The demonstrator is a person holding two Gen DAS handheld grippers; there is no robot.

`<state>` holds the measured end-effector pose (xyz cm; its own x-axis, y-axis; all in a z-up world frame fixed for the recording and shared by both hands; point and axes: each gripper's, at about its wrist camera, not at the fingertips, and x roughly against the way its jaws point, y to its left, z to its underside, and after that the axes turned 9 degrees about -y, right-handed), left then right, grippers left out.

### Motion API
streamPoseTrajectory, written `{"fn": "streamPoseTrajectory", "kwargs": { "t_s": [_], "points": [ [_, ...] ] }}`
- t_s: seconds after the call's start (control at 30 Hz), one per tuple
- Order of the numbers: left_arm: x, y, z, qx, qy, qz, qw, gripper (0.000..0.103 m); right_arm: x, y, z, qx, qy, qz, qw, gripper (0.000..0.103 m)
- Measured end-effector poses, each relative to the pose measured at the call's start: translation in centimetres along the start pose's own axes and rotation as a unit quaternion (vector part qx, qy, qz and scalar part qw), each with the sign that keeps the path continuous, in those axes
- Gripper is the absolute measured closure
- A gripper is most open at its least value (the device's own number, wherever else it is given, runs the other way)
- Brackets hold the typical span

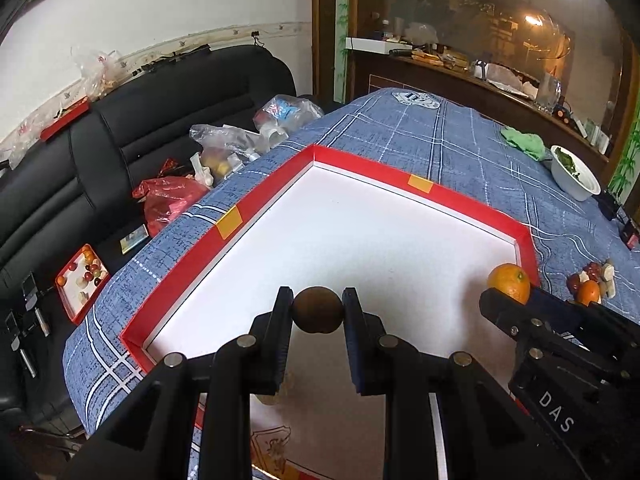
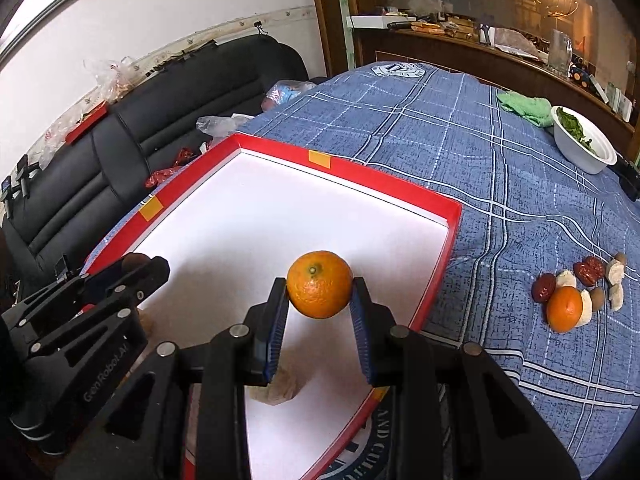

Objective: Organize fruits
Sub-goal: 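Carry the orange and brown fruit into the tray and open both tools, then grasp a white round bun and brown fruit with the right tool while the left grasps an orange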

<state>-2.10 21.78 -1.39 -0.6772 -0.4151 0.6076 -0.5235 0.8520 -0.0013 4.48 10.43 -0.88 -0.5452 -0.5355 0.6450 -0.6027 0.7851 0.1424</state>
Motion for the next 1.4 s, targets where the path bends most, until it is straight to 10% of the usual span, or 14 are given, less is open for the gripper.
{"fn": "streamPoseTrajectory", "kwargs": {
  "t_s": [0.27,0.33,0.5,0.93,1.4],
  "points": [
    [-0.3,0.3,0.0,0.007,0.003,-0.009,0.9999,0.079,-0.7,0.0,0.2,-0.002,0.014,0.001,1.000,0.067],
    [-0.5,0.5,0.0,0.011,0.010,-0.011,0.9998,0.077,-0.7,-0.1,0.2,-0.003,0.015,0.005,1.000,0.053],
    [-0.3,1.2,-0.1,0.027,0.006,-0.021,0.9994,0.043,0.2,-0.2,0.0,-0.006,0.001,0.005,1.000,0.042],
    [2.1,1.2,-0.5,0.043,-0.022,-0.011,0.9988,0.039,7.8,-4.1,1.9,-0.037,-0.055,0.023,0.998,0.041],
    [4.9,-11.3,1.1,-0.077,-0.037,0.130,0.9878,0.034,12.2,-17.4,6.1,-0.126,-0.040,0.146,0.980,0.041]
  ]
}}
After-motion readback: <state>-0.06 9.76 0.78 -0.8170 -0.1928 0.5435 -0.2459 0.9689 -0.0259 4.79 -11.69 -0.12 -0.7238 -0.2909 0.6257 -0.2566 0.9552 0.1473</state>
